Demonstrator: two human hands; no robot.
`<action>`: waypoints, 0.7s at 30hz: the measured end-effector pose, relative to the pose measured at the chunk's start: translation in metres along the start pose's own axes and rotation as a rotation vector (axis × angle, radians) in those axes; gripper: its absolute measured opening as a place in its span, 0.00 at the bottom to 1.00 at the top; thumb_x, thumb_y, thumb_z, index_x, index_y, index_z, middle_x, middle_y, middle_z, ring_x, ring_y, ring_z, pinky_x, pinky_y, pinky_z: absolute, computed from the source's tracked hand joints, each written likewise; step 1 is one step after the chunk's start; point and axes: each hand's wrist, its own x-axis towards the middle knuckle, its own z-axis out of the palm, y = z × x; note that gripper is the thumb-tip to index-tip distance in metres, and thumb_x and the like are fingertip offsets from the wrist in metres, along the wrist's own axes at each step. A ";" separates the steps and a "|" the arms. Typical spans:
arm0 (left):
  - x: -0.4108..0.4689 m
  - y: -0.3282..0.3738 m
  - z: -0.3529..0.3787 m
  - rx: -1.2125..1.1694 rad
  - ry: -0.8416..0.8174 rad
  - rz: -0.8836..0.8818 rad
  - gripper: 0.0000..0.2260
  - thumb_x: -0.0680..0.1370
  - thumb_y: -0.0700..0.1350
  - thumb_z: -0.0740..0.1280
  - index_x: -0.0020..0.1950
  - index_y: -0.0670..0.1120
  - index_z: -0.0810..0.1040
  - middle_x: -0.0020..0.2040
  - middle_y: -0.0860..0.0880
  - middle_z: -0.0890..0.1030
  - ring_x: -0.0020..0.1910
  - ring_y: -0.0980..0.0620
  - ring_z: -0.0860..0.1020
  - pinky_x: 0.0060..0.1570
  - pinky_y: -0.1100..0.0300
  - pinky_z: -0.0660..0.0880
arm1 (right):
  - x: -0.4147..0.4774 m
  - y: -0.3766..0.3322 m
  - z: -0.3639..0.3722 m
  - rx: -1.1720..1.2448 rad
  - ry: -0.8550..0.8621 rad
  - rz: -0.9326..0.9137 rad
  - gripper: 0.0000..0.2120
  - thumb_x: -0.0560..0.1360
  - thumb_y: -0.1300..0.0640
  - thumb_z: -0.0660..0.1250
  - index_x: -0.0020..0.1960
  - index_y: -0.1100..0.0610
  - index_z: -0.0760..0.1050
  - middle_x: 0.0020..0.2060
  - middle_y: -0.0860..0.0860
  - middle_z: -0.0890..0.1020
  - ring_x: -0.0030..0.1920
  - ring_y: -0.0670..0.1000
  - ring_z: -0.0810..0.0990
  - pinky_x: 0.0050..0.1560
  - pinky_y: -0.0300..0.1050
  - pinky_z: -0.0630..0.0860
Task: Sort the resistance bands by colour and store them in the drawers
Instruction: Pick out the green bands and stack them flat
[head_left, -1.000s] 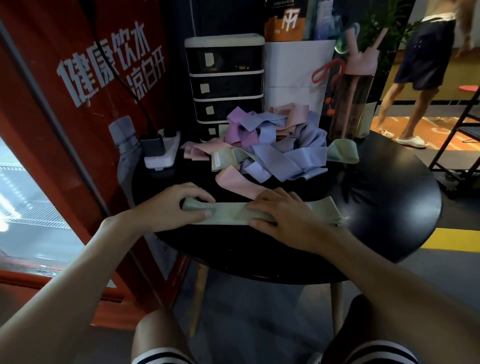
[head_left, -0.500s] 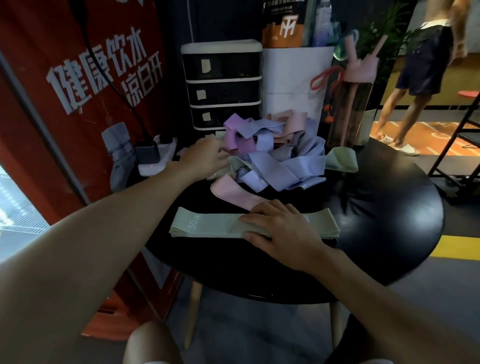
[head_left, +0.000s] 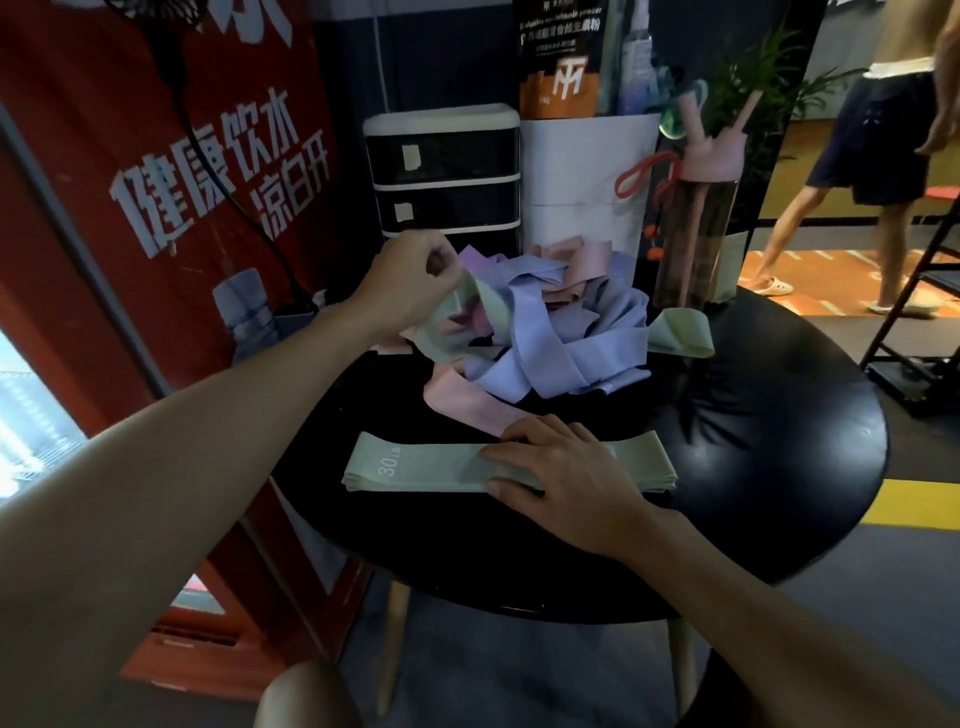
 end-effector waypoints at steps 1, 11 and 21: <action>0.002 0.005 -0.009 -0.023 0.036 0.018 0.05 0.77 0.43 0.68 0.41 0.45 0.78 0.37 0.54 0.79 0.36 0.58 0.76 0.39 0.61 0.73 | 0.000 0.000 0.000 0.000 0.003 0.005 0.21 0.76 0.36 0.56 0.64 0.42 0.75 0.59 0.41 0.74 0.60 0.46 0.72 0.58 0.45 0.69; 0.002 0.036 -0.066 -0.089 0.207 0.016 0.09 0.79 0.43 0.68 0.45 0.37 0.82 0.41 0.43 0.82 0.37 0.57 0.76 0.35 0.71 0.70 | 0.025 -0.004 -0.044 0.210 0.027 0.144 0.18 0.79 0.41 0.58 0.65 0.45 0.74 0.60 0.43 0.75 0.64 0.49 0.69 0.61 0.51 0.63; -0.018 0.076 -0.097 -0.400 0.186 -0.063 0.07 0.81 0.43 0.67 0.45 0.43 0.82 0.37 0.48 0.80 0.32 0.61 0.75 0.34 0.68 0.72 | 0.092 -0.036 -0.093 0.677 0.384 0.218 0.15 0.76 0.57 0.70 0.60 0.59 0.72 0.51 0.50 0.76 0.49 0.48 0.76 0.48 0.41 0.72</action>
